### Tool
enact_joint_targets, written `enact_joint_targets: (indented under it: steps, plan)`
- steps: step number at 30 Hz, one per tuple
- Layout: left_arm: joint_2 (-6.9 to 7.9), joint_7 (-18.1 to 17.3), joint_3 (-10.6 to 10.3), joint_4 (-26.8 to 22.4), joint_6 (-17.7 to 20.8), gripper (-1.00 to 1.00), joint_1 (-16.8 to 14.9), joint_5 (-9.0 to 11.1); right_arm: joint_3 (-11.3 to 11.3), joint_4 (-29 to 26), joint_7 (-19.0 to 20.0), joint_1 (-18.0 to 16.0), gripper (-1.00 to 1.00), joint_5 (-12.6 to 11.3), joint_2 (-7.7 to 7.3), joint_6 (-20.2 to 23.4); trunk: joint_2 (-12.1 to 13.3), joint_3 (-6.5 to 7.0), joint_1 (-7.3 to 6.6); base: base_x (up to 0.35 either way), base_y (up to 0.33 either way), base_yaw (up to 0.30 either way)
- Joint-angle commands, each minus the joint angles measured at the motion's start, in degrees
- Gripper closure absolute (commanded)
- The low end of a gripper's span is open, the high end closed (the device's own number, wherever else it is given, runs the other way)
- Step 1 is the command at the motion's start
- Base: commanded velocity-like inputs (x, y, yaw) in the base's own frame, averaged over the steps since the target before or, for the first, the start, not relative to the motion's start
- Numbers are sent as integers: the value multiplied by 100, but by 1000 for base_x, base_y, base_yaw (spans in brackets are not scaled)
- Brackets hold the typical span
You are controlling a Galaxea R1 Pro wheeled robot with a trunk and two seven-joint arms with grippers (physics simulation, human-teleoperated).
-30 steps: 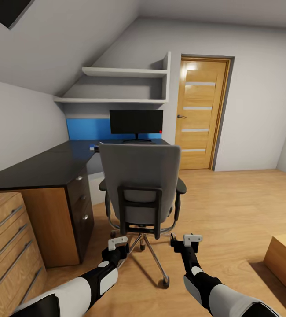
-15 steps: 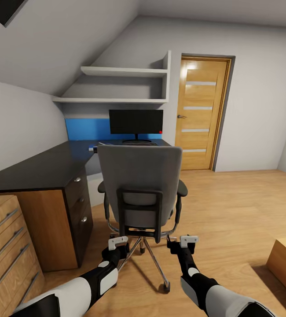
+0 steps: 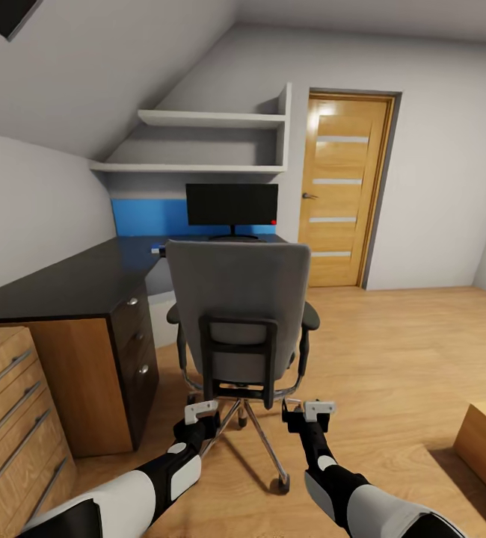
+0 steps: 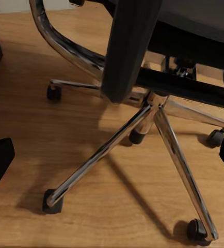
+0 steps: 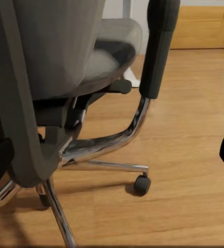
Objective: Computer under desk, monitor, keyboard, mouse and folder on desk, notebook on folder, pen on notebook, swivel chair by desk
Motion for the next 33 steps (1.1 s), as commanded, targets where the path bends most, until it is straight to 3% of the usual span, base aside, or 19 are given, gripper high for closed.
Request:
enact_joint_targets:
  steps: [1, 12, 26, 30, 33]
  plan:
    - [0, 40, -49, -7, -13, -100, -4, 25, 52, 3, -34, -4, -100, -29, 1, -12, -44, -29, 21, 0, 0, 68]
    - [-15, 44, -53, -16, 15, -100, -4, 25, 50, 7, -27, -4, -100, -29, 2, -14, -485, -272, 263, 0, 0, 72]
    - [-16, 44, -55, -16, 29, -100, -4, 18, 52, 14, -26, -4, -100, -29, 2, -14, -504, -588, 299, 0, 0, 7]
    - [-44, 31, -57, -16, 0, -100, -4, 18, 52, 14, -26, -4, -100, -24, 65, 14, -504, -588, 299, 0, 0, 0]
    - [-52, 26, -52, -16, -18, -100, -4, 25, 58, 19, -20, -4, -100, 148, 121, 68, -504, -588, 299, 0, 0, 0]
